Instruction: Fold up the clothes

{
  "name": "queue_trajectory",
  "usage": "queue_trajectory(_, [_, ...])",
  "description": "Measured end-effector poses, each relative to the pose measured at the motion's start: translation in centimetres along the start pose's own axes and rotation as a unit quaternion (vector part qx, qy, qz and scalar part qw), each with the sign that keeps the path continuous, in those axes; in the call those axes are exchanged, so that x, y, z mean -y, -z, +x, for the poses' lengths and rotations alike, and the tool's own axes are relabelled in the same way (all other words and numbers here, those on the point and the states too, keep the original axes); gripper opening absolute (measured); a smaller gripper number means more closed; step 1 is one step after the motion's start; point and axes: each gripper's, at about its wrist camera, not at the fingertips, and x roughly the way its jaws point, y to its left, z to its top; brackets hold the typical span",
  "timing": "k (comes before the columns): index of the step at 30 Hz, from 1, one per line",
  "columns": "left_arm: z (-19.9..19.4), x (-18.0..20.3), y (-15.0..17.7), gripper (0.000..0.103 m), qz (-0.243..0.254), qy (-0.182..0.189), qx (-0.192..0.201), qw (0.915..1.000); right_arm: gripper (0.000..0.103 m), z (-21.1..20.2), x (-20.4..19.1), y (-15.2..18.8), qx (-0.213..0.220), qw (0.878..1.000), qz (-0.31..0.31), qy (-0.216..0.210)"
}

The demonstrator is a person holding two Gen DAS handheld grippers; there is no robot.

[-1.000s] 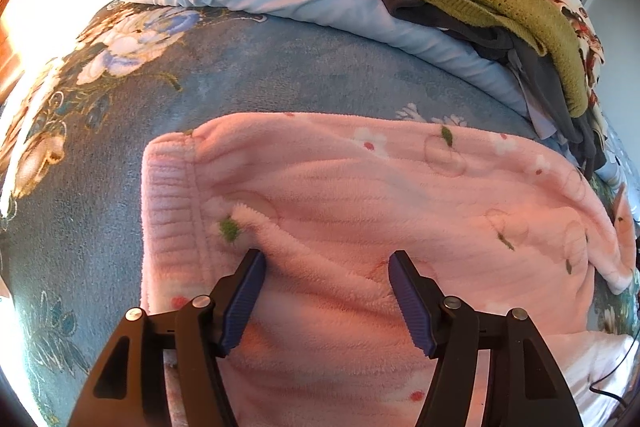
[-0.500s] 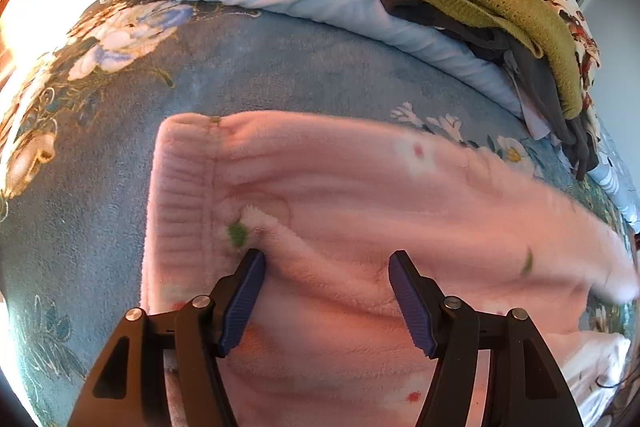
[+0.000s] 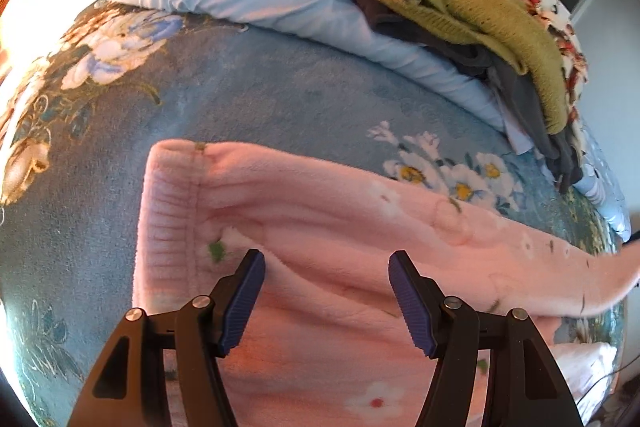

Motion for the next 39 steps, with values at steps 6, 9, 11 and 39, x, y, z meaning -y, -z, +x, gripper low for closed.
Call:
queue_trajectory(6, [-0.5, 0.6, 0.1, 0.068, 0.019, -0.005, 0.000, 0.9998, 0.003, -2.0, 5.2, 1.5, 0.010, 0.998, 0.016, 0.054])
queue_trajectory(9, [-0.7, 0.3, 0.0, 0.068, 0.018, -0.007, 0.001, 0.9998, 0.003, 0.8, 12.1, 4.9, -0.043, 0.988, 0.081, 0.124])
queue_trajectory(11, [-1.0, 0.0, -0.2, 0.068, 0.016, -0.011, 0.004, 0.9998, 0.003, 1.8, 15.8, 6.7, -0.062, 0.981, 0.123, 0.135])
queue_trajectory(39, [0.0, -7.0, -1.2, 0.068, -0.079, -0.042, 0.005, 0.9960, 0.034, 15.5, 11.0, 2.4, -0.152, 0.966, -0.112, 0.174])
